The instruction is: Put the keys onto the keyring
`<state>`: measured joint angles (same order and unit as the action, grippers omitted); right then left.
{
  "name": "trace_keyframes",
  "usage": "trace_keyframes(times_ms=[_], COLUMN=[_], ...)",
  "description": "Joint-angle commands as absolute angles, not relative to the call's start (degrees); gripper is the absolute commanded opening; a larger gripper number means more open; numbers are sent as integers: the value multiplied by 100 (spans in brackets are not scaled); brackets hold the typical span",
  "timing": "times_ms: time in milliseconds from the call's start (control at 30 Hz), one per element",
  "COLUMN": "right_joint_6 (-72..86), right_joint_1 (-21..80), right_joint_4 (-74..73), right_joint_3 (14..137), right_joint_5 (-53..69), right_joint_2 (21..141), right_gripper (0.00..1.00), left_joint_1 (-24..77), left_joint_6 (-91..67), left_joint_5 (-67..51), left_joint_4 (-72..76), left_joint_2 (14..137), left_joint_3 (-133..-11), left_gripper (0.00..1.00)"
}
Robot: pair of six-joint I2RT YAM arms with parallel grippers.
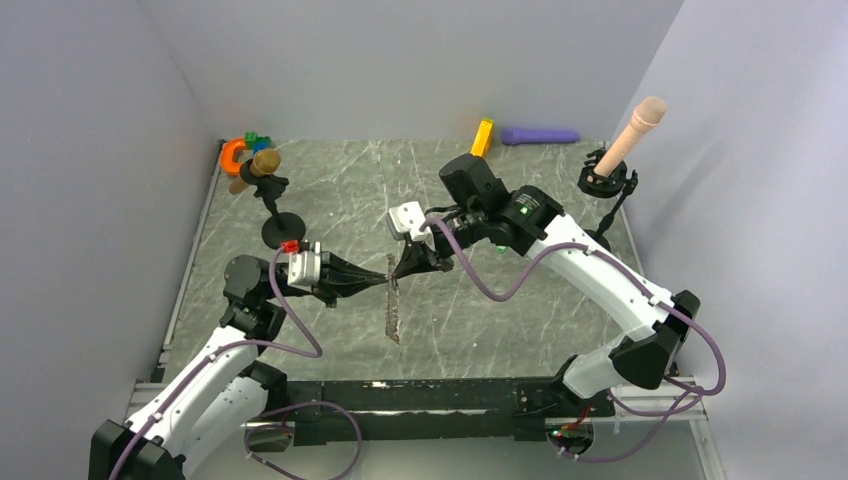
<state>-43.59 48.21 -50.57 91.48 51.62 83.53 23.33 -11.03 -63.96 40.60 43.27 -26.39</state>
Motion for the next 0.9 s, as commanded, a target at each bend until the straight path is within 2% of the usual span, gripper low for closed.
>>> trace_keyframes(times_ms=[0, 467, 867], right_joint_6=[-4827, -5540, -5550], right_joint_1=[4824, 4834, 4865], right_joint_4=[-5074, -5223, -5325], right_joint_3=[9129, 9035, 9102], right_joint_5=[5370, 5431, 5618], right_joint_2=[8068, 7936, 7844], right_gripper=[0, 0, 0], left_joint_1=[2355, 2355, 2355], left_joint_6=[-1460, -2202, -2389], left_joint_5=[-6519, -6384, -6250], left_joint_4=[4552, 4927, 5216], left_joint_2=[4293, 4133, 4221], left_joint_3=[-2834, -2654, -2551], left_gripper=[0, 0, 0])
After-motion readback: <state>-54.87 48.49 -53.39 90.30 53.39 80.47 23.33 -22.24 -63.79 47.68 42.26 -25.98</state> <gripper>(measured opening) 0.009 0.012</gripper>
